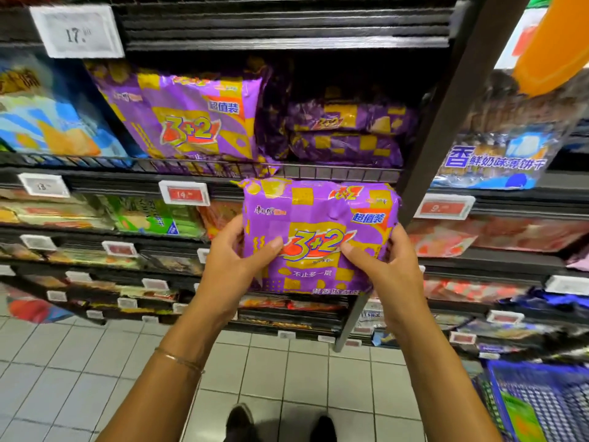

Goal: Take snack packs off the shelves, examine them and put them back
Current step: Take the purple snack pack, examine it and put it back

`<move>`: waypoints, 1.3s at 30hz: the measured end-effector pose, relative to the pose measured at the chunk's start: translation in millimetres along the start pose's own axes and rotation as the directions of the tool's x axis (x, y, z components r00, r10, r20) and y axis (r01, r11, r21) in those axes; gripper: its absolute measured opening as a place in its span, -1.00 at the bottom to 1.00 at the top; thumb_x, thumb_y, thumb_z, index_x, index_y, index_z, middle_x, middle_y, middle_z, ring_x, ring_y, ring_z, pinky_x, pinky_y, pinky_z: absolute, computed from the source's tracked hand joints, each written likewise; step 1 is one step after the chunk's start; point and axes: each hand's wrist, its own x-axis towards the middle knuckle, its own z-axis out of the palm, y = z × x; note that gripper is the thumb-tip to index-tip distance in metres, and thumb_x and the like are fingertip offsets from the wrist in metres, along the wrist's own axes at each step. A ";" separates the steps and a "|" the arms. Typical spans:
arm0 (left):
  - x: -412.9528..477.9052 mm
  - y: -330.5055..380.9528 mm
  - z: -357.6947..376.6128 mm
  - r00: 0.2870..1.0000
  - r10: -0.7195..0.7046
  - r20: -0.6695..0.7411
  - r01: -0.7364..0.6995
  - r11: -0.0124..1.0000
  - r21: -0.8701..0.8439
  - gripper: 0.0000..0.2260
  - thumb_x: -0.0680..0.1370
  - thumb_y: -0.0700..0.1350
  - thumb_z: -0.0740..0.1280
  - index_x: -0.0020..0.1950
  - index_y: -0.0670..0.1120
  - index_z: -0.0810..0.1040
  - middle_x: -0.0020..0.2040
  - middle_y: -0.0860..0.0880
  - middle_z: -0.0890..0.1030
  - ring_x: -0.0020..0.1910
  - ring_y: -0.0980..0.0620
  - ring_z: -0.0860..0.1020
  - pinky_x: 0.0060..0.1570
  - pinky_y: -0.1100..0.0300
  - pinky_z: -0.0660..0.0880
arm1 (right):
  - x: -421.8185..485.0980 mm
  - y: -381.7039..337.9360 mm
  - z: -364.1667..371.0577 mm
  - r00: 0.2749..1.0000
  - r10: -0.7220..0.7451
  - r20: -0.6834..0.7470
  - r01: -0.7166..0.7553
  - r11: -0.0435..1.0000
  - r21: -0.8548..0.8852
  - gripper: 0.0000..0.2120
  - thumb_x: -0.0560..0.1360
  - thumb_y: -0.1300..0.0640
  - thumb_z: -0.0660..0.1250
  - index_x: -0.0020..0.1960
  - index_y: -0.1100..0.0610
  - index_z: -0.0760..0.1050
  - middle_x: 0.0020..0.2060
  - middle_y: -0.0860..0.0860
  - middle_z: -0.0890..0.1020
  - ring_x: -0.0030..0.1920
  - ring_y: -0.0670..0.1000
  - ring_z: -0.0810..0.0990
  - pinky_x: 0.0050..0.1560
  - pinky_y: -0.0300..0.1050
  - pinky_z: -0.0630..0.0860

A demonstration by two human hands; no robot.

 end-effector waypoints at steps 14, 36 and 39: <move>-42.0 -12.2 -69.2 0.964 0.082 -0.251 -0.064 0.995 0.078 -0.56 0.43 0.30 0.25 0.13 0.04 0.56 -0.11 0.26 0.71 -0.10 0.39 0.65 -0.12 0.48 0.51 | -53.7 5.0 65.4 0.990 0.076 0.118 -0.078 0.997 0.011 -0.52 0.33 -0.21 0.49 0.19 -0.04 0.61 0.06 0.01 0.76 0.04 0.06 0.75 0.04 0.01 0.69; -103.1 -26.7 -216.5 0.942 -0.326 -0.082 0.280 0.896 -0.345 -0.37 0.48 0.41 0.15 0.29 -0.01 0.59 0.12 -0.10 0.76 0.08 -0.15 0.74 0.00 -0.10 0.71 | -161.6 26.5 174.2 0.984 0.059 0.167 -0.040 0.993 -0.112 -0.59 0.49 -0.40 0.31 0.22 -0.22 0.60 0.12 -0.03 0.73 0.09 0.02 0.74 -0.07 -0.18 0.65; -104.1 -22.7 -226.3 0.935 -0.351 -0.046 0.312 0.879 -0.360 -0.34 0.42 0.43 0.18 0.25 -0.01 0.63 0.11 -0.13 0.76 0.06 -0.16 0.74 -0.01 -0.12 0.71 | -162.4 25.8 184.2 0.992 -0.028 0.124 0.047 0.988 -0.150 -0.78 0.57 -0.19 0.32 0.14 -0.14 0.55 -0.04 -0.06 0.75 -0.08 -0.05 0.75 -0.22 -0.25 0.62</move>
